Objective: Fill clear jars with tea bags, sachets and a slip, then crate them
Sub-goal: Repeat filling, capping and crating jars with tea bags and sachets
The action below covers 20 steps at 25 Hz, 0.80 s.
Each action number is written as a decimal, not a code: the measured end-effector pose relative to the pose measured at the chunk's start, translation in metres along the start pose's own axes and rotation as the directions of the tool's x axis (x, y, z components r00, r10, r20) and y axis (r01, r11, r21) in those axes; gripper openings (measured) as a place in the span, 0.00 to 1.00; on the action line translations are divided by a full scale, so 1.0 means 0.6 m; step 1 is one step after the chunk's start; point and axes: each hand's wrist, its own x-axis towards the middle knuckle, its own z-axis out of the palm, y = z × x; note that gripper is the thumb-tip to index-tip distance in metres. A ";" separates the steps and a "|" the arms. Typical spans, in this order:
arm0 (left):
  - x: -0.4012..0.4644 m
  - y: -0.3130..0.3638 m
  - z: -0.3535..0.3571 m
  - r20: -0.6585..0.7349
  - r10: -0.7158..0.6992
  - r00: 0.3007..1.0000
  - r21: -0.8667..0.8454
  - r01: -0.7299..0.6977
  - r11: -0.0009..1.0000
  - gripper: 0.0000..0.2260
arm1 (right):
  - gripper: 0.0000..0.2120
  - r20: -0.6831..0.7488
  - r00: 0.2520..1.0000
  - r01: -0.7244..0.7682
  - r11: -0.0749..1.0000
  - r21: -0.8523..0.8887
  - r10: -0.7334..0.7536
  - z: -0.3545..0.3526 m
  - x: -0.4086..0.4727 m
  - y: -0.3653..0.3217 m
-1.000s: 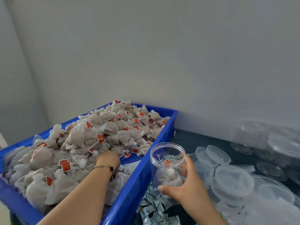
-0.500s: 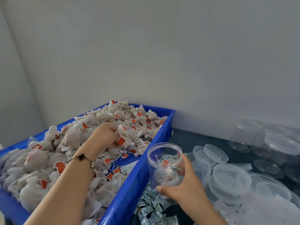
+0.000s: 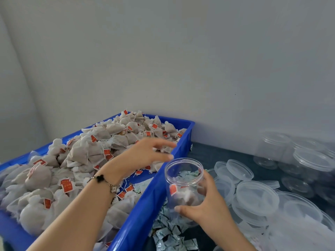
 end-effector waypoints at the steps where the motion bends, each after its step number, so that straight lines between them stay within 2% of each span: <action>1: 0.006 -0.014 -0.007 -0.128 -0.051 0.990 0.003 0.052 0.999 0.12 | 0.47 -0.005 1.000 -0.001 1.000 0.007 0.001 -0.001 0.000 0.002; 2: 0.009 -0.029 -0.012 -0.208 -0.116 0.971 0.086 0.136 0.987 0.13 | 0.48 -0.010 1.000 -0.003 1.000 0.013 0.003 -0.002 0.000 0.004; 3: 0.011 -0.045 -0.016 -0.199 -0.184 0.963 0.278 0.236 0.931 0.13 | 0.50 -0.014 1.000 -0.006 1.000 0.020 0.006 -0.002 0.001 0.005; 4: 0.011 -0.061 -0.016 -0.097 -0.295 0.950 0.472 0.305 0.827 0.13 | 0.51 -0.017 1.000 -0.008 1.000 0.025 0.008 -0.003 0.001 0.005; 5: 0.010 -0.075 -0.012 0.039 -0.437 0.899 0.604 0.327 0.727 0.13 | 0.52 -0.015 1.000 -0.009 0.999 0.031 0.010 -0.003 0.002 0.005; 7: 0.007 -0.088 0.002 0.220 -0.634 0.741 0.679 0.350 0.645 0.12 | 0.52 -0.003 1.000 -0.008 0.999 0.045 0.009 -0.003 0.003 0.006; 8: 0.008 -0.092 0.009 0.239 -0.661 0.711 0.703 0.343 0.623 0.13 | 0.51 0.003 1.000 -0.005 0.999 0.047 0.005 -0.002 0.003 0.006; 11: 0.016 -0.103 0.028 0.167 -0.658 0.735 0.785 0.304 0.539 0.16 | 0.49 0.014 1.000 -0.001 0.998 0.059 0.000 -0.001 0.000 0.003; 13: 0.016 -0.106 0.041 0.157 -0.681 0.715 0.805 0.306 0.508 0.15 | 0.49 0.015 1.000 0.004 0.998 0.066 -0.005 -0.003 0.000 0.004; 16: 0.014 -0.104 0.053 0.206 -0.699 0.685 0.837 0.248 0.489 0.14 | 0.48 0.022 1.000 0.005 0.999 0.045 -0.006 -0.002 0.000 0.003; 20: 0.014 -0.099 0.043 0.214 -0.653 0.726 0.812 0.239 0.532 0.14 | 0.48 0.030 1.000 0.000 1.000 0.031 -0.001 -0.001 0.000 0.003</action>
